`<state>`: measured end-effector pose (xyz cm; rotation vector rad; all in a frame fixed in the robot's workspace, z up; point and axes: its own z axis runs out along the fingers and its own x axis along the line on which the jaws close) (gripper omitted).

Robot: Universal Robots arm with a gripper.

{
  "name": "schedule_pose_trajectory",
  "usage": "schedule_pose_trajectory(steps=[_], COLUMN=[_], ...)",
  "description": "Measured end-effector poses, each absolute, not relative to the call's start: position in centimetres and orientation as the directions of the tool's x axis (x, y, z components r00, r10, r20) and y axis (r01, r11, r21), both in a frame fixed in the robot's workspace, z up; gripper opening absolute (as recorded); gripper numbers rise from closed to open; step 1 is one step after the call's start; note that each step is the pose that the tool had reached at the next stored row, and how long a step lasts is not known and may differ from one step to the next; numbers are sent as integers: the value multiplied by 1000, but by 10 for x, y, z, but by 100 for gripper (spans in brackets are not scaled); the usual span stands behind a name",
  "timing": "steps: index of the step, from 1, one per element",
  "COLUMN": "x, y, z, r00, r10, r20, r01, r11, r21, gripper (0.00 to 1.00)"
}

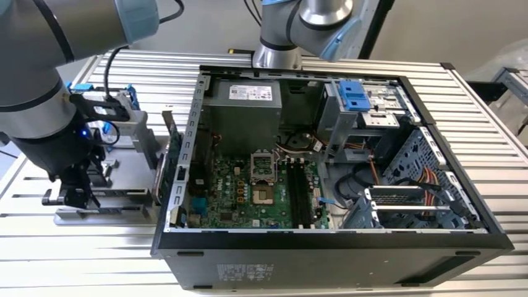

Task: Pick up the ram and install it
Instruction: 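Pick up the ram and move it above insertion slot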

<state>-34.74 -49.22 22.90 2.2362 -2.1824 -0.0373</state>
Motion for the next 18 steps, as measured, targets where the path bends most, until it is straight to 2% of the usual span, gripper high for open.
schedule_pose_trajectory(steps=[18], x=[-347], y=[-494], z=[213], r00=[24], r10=[-1000], r20=[-5], r01=[-999], r11=[-24], r21=[30], gripper=[100])
